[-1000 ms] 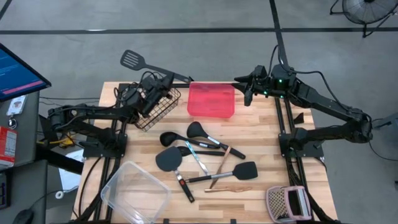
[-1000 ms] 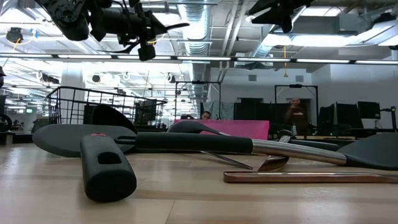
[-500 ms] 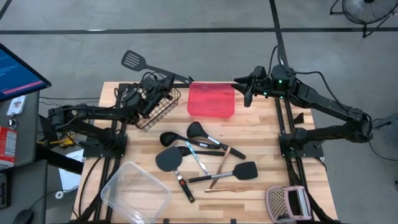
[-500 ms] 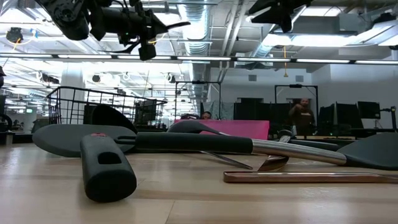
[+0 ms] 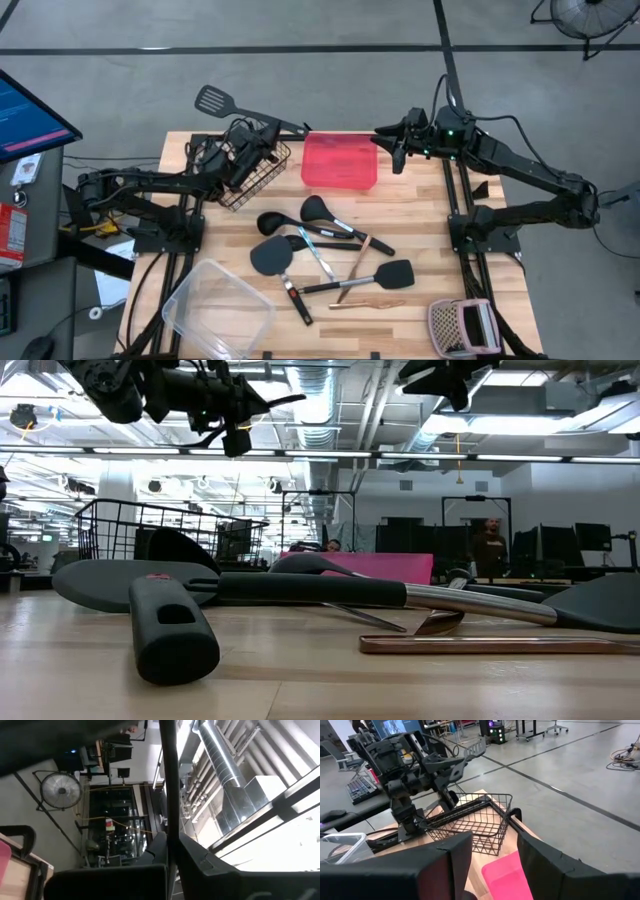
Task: Pick & Place Kitchen Items
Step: Put the slotted spatula into the wire basket
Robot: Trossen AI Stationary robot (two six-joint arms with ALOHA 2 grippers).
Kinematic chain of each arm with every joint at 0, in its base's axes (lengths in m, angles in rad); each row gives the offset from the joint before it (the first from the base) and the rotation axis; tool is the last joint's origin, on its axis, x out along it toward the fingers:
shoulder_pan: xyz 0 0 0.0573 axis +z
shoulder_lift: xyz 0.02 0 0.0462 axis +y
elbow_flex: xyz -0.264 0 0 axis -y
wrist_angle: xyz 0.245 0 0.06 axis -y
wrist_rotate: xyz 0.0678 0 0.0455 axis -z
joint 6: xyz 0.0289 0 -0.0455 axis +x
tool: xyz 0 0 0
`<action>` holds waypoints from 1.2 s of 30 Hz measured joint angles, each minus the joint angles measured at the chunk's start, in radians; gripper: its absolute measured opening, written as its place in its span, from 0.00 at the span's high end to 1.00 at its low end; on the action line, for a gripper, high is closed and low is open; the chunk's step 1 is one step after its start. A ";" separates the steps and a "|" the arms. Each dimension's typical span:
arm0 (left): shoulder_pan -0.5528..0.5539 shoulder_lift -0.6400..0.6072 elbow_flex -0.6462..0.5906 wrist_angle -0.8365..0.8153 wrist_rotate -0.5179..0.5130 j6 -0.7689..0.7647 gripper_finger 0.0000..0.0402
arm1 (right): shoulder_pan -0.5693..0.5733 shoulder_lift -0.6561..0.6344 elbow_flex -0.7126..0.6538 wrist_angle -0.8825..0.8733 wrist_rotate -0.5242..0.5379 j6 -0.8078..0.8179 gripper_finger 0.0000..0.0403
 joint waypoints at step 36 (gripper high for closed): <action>-0.001 0.075 0.000 0.003 0.018 -0.031 1.00 | -0.045 0.672 0.367 0.307 -0.475 0.303 0.38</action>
